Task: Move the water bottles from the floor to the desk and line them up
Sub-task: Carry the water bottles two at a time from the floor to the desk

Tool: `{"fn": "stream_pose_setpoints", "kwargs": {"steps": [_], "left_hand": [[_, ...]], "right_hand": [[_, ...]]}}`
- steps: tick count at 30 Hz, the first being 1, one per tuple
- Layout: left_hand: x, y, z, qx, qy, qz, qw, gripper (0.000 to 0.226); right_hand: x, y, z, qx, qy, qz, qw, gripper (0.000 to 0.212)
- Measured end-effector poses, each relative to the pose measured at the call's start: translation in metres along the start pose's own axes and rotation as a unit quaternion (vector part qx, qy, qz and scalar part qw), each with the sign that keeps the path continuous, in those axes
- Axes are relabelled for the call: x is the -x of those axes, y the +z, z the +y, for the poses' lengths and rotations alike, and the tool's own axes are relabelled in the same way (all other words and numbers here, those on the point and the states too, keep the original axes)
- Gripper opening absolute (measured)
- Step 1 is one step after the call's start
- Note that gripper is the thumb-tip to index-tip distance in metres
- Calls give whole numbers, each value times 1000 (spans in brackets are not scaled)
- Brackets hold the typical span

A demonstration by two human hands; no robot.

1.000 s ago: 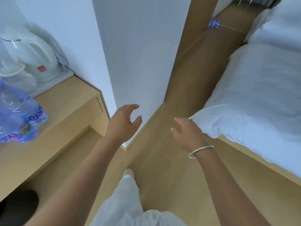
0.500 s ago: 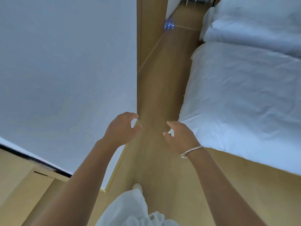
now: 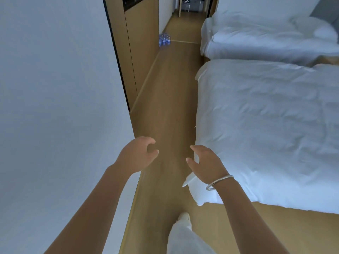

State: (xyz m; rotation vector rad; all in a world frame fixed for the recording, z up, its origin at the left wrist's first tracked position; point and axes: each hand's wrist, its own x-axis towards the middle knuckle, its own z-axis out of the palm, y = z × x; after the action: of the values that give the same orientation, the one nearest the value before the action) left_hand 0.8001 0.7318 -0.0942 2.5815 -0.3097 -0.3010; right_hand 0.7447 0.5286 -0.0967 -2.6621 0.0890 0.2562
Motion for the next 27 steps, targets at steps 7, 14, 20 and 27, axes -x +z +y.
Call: {"fn": "stream_pose_setpoints", "kwargs": {"steps": [7,14,20,27], "left_hand": [[-138,-7,27,-25,21,-16,999,45],[-284,-21,60,-24,10,-28,999,47],[-390,-34,77,-22,2,-24,999,51],[-523,-48,73,-5,3,-39,999,48]], "right_hand": [[-133,-33,30,-1,-8,4,1000,52],[-270,-99,71,17,-22,2,1000,51],[-372,-133,91,16,-24,-9,1000,52],[-501,-149,93,35,-30,-18,999,51]]}}
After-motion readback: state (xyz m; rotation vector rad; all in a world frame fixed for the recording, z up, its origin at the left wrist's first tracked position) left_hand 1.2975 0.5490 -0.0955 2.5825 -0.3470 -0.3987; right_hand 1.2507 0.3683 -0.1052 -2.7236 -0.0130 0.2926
